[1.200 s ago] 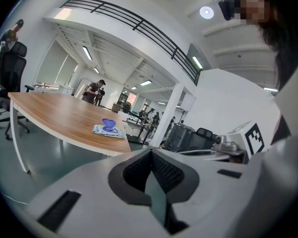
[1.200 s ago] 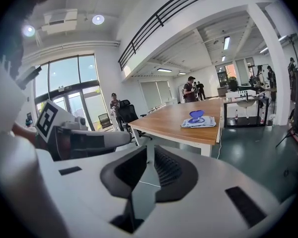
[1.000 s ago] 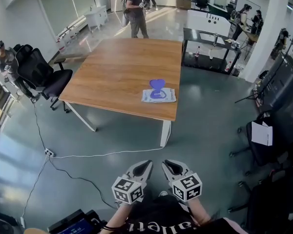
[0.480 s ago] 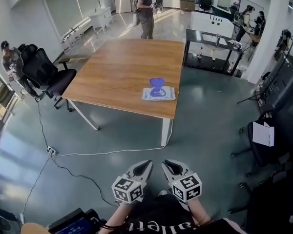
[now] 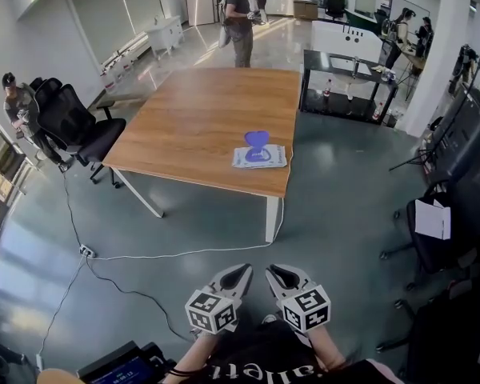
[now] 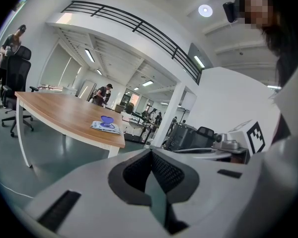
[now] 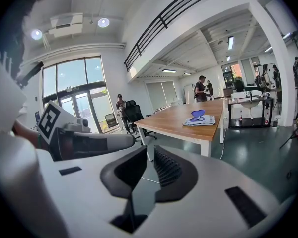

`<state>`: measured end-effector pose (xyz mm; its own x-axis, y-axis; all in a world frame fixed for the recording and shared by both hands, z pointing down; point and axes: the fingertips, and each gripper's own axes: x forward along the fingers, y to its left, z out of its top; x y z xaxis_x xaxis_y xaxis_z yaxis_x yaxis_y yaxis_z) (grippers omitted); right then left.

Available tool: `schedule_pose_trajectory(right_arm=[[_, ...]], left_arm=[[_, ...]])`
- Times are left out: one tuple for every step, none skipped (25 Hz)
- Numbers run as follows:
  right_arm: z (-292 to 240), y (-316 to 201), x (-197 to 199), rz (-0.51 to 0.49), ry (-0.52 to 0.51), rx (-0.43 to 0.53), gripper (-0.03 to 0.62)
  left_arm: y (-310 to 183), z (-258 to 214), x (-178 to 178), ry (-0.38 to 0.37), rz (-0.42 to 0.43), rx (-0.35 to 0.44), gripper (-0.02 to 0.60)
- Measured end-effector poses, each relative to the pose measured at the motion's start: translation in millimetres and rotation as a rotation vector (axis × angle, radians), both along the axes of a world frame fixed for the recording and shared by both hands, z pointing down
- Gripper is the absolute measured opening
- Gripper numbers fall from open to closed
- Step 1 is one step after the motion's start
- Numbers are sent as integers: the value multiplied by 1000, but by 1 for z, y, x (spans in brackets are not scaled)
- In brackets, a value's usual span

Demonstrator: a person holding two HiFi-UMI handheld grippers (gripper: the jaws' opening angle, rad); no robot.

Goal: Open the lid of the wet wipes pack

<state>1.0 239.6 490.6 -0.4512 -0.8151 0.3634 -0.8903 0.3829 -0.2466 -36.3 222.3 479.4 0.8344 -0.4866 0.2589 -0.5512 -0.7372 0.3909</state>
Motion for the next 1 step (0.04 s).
schedule_pose_trajectory(right_arm=[[0, 0, 0, 0, 1, -1, 53]], left_arm=[[1, 0, 1, 0, 2, -2, 2]])
